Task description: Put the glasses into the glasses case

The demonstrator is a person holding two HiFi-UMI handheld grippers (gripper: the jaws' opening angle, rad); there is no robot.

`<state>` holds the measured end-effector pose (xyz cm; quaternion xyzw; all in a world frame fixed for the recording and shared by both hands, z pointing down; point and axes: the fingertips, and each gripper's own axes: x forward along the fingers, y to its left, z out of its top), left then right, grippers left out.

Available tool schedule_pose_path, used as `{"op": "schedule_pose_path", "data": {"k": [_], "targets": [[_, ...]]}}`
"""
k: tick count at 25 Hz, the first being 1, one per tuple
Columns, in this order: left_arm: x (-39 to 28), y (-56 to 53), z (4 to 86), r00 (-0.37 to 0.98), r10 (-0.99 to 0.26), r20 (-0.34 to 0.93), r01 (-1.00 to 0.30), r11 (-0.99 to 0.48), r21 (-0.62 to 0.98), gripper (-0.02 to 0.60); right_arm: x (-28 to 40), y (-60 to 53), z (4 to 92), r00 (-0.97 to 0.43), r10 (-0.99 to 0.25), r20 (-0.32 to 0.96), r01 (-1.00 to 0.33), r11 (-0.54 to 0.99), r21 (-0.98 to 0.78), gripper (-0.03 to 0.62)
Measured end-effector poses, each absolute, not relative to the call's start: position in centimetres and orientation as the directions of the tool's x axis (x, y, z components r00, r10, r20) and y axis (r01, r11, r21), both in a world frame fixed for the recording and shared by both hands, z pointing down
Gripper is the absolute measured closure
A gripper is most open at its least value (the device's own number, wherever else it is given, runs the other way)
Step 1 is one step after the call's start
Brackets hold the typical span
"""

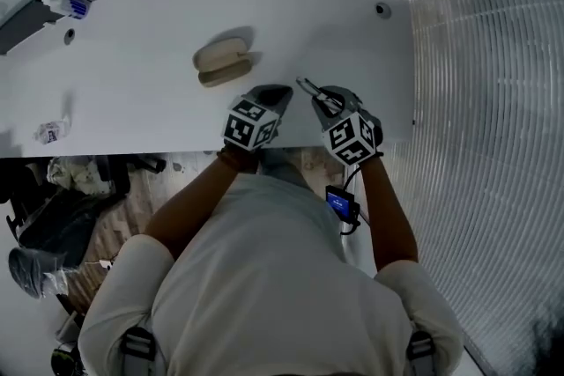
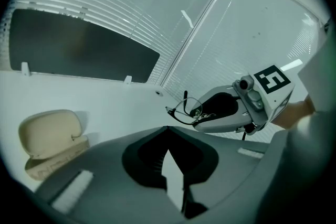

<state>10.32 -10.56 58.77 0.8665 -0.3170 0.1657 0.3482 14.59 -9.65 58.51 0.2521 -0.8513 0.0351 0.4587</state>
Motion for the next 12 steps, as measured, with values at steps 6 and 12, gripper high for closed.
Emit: {"op": "schedule_pose_path", "data": {"k": [6,12], "targets": [[9.5,-11.3,57.4,0.715,-0.471,0.516,-0.696,-0.546,0.465,0.580,13.5,-9.6,56.2,-0.486,-0.418,0.767,-0.446,0.874,0.193,0.500],[8.9,-11.8,57.0,0.691,-0.500,0.522,-0.721,-0.529,0.448,0.580,12.5,-10.2,55.8,-0.508,-0.404,0.761,-0.411,0.890,0.199,0.500]]}}
